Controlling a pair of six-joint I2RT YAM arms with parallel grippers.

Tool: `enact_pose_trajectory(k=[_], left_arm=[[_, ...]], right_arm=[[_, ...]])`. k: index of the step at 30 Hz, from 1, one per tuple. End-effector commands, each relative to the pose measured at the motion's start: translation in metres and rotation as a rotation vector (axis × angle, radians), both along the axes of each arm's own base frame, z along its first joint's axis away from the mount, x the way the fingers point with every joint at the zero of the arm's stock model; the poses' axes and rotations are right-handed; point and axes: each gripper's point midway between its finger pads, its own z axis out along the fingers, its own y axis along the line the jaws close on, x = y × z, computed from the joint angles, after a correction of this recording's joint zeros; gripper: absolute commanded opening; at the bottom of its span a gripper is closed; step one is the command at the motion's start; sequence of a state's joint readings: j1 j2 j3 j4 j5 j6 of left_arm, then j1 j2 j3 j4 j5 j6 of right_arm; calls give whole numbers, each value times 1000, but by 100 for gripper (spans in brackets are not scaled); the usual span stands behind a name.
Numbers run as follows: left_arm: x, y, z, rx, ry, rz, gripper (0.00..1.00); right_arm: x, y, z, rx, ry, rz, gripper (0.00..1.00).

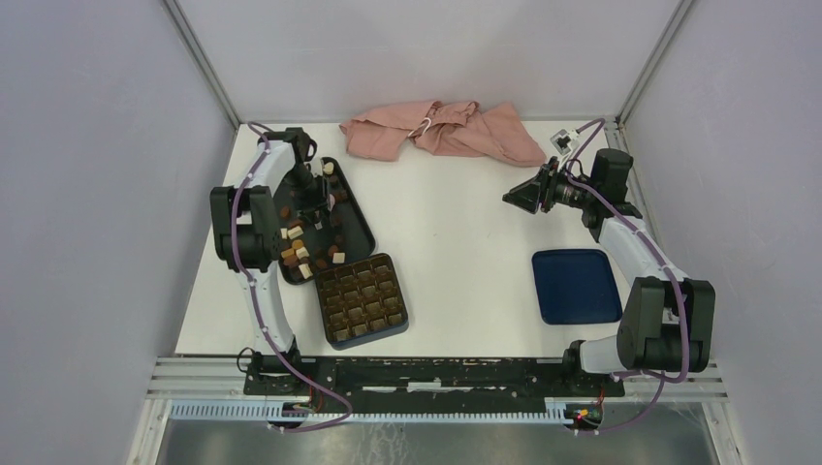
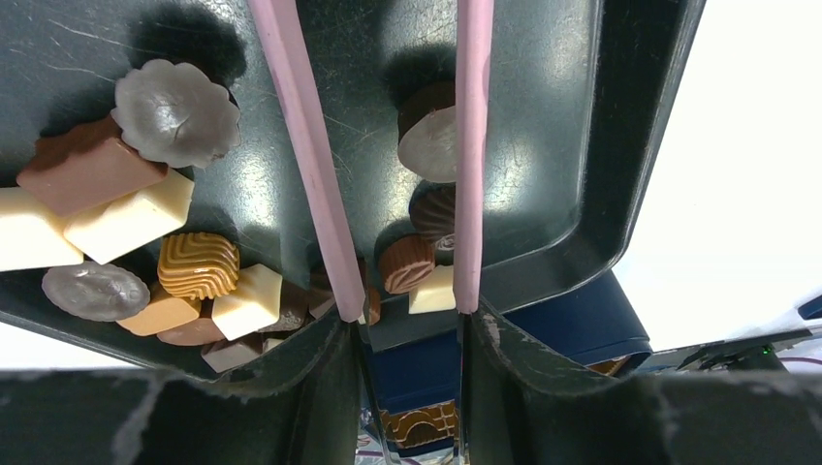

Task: Pack the chocolate
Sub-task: Pick up the fake chocolate from the plate.

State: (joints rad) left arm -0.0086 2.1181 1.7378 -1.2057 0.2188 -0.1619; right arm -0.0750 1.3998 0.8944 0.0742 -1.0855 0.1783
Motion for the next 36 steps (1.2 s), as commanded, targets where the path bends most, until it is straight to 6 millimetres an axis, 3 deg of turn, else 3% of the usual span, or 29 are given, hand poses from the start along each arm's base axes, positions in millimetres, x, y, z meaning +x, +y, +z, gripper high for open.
enact_pose_trajectory(k=[1,6,18,25,29,36], left_arm=[[6,0,9,-10,-35,-46,42],[4,0,12,-9,-38,-45,39],[-1,1,13,-1,-30,-37,43],[-5,0,16,-3,-31,-38,38],[-7,-1,19,-6,-35,-39,31],[-6,-1,33,3,-78,-36,26]], right_arm=[[5,-1,4,-4,-35,-9,49],[5,-1,3,-2,-31,-9,49],[5,0,5,3,-34,-5,49],[4,0,5,3,-37,-7,49],[4,0,6,7,-36,-6,49],[4,0,7,7,-38,-5,49]])
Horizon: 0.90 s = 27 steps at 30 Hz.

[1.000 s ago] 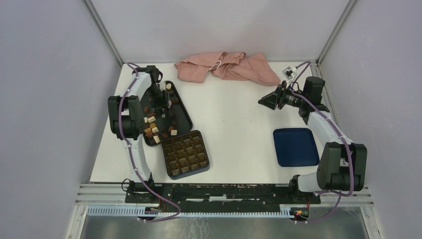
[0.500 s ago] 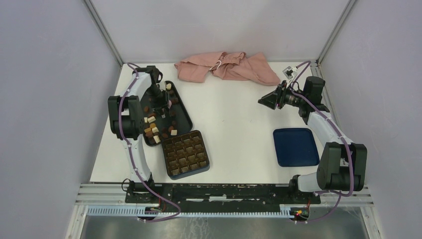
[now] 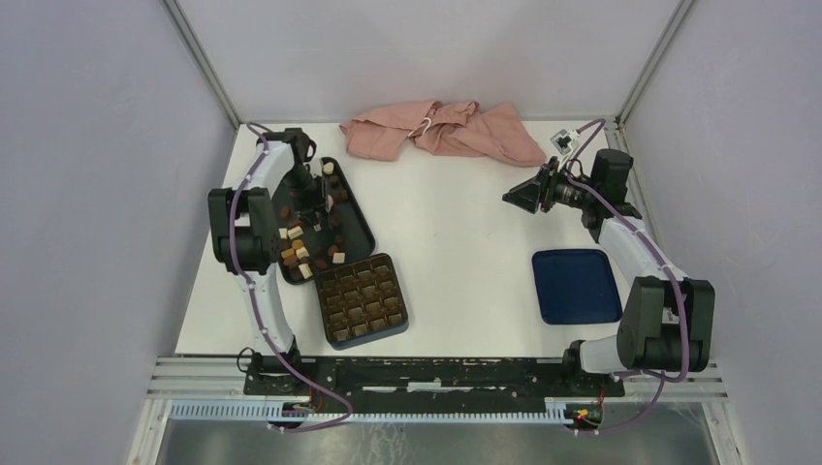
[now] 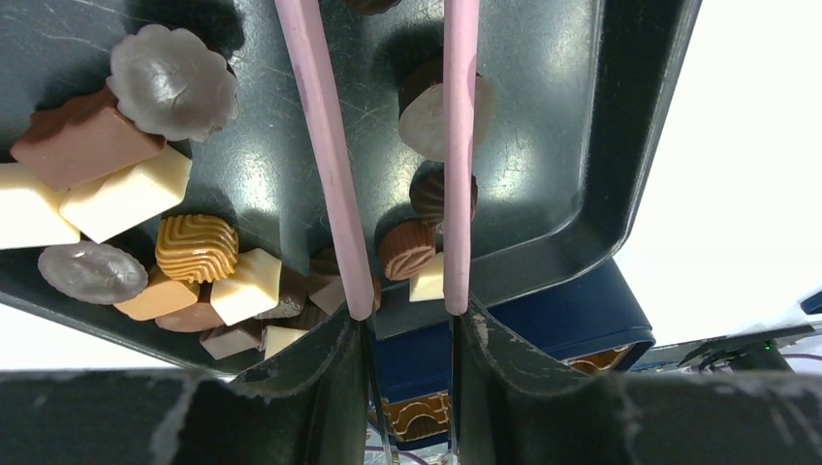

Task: Pack the chocolate
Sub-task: Pick up the fake chocolate from the plate, then place the fake chocolate in the packing box.

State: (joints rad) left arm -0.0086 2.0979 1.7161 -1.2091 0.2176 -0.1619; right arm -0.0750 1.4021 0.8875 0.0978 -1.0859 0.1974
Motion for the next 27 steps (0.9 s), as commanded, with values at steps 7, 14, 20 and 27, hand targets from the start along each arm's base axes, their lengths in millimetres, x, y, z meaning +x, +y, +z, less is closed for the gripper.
enact_pose_trajectory(k=[7,14,20,27], left_arm=[[0,-2,44,-5,-126,-28,23],[-6,-25,68,-130,-200,-20,21],[-23,-42,83,-186,-234,-27,21],[-55,-73,98,-277,-241,-62,21]], right_arm=[[2,0,6,-1,-39,-2,49],[2,0,5,-4,-40,-2,49],[2,0,4,-1,-38,1,49],[1,0,4,-1,-40,-1,49]])
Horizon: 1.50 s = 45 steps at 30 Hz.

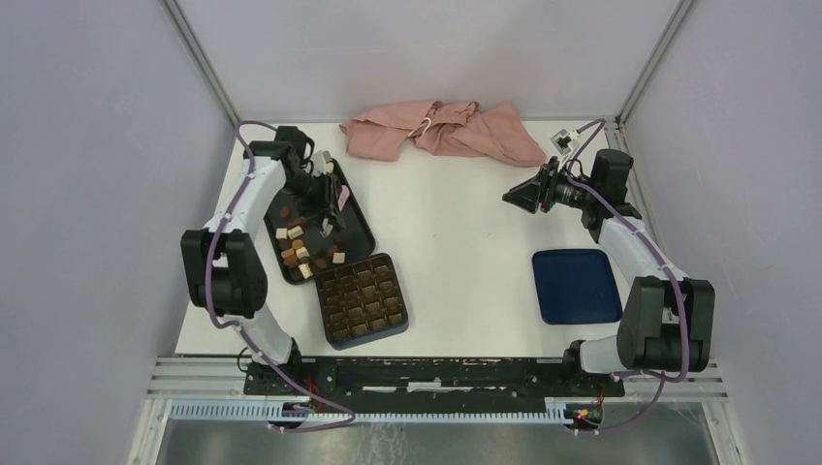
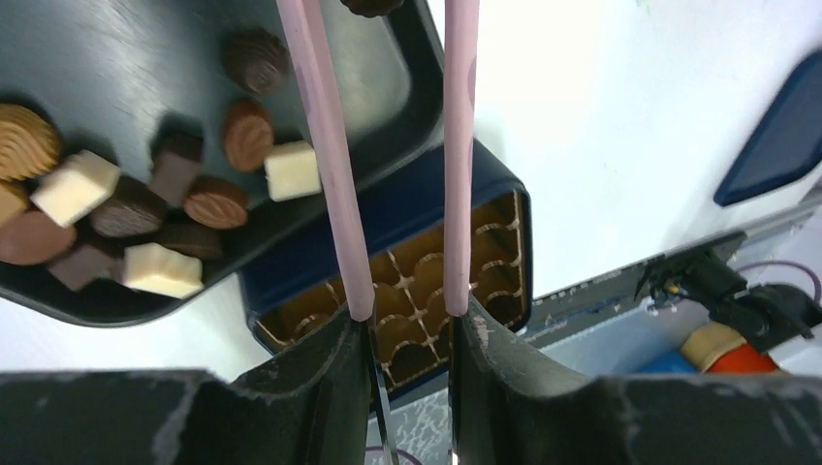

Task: Pack the chocolate
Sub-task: Place the fake chocolate in the packing box.

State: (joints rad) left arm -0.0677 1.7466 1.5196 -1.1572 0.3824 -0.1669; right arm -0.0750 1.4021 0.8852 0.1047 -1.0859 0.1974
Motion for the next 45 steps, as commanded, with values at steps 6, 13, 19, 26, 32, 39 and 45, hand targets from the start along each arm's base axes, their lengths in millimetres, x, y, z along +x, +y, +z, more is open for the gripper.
enact_pose_trajectory(k=[6,13,19,26,32,39,45], left_arm=[[-56,-65,33,-153,-38,-48,21],[-114,-100,37,-162,14,-125,21],[-143,-88,16,-69,71,-124,22],[-157,-89,5,-32,104,-147,22],[-156,-86,-5,15,119,-152,23],[-157,-84,-13,47,135,-164,25],[-158,-82,-19,57,147,-167,28]], right_arm=[[0,0,5,-2,-39,-2,49],[0,0,5,-3,-44,-6,49],[-4,-1,5,-9,-51,-13,49],[-5,-2,4,-16,-57,-19,49],[-5,-2,2,-18,-54,-19,49],[-4,-2,0,-19,-49,-22,50],[-4,-2,-1,-20,-47,-21,50]])
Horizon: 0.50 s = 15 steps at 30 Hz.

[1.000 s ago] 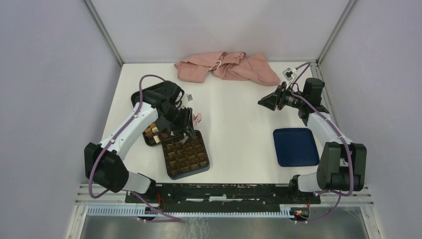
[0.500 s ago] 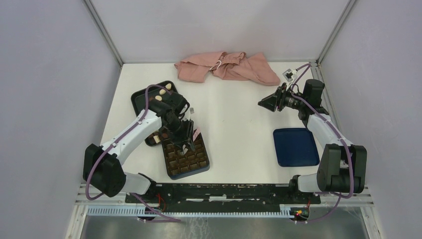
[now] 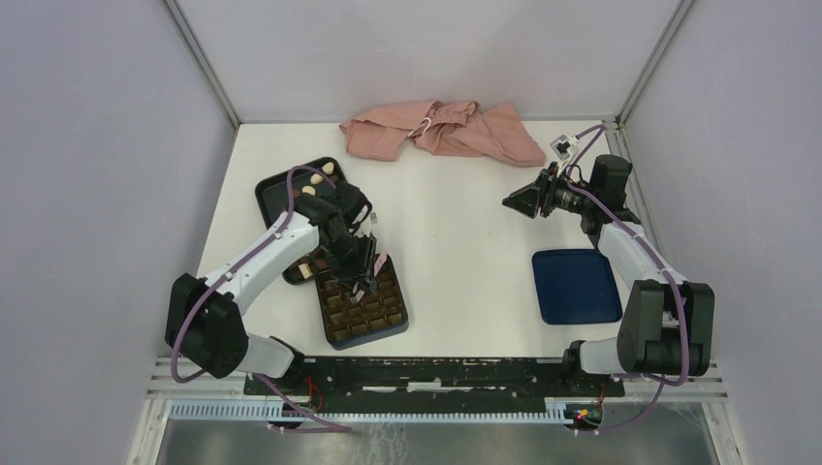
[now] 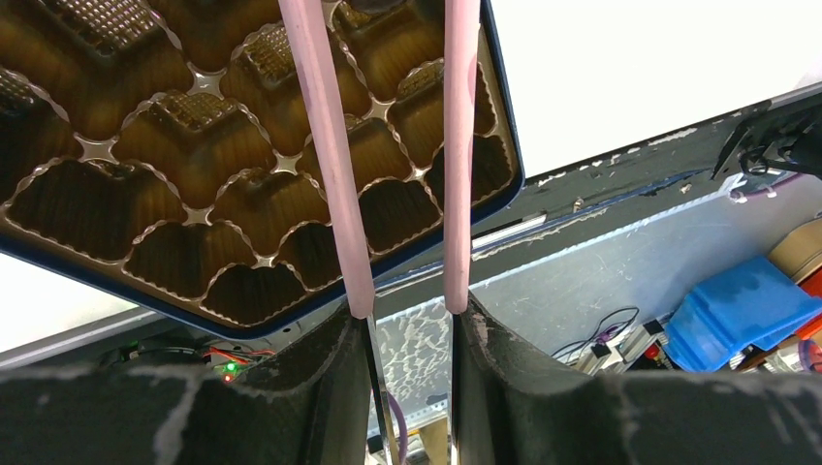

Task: Pack the chocolate
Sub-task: Place the fake chocolate in the packing box.

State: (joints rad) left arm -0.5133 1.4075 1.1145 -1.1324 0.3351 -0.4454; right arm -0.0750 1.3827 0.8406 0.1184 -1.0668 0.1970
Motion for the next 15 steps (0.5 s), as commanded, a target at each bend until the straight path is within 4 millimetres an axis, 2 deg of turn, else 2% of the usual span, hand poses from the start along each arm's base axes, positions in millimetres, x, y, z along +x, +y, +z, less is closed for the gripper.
enact_pose_trajectory(k=[1,15], left_arm=[[-2,0,-4,16,14,13,28],[-2,3,-13,40,21,7,37]], right_arm=[[1,-1,8,-14,-59,-4,50],[2,-1,8,-12,-53,-5,50]])
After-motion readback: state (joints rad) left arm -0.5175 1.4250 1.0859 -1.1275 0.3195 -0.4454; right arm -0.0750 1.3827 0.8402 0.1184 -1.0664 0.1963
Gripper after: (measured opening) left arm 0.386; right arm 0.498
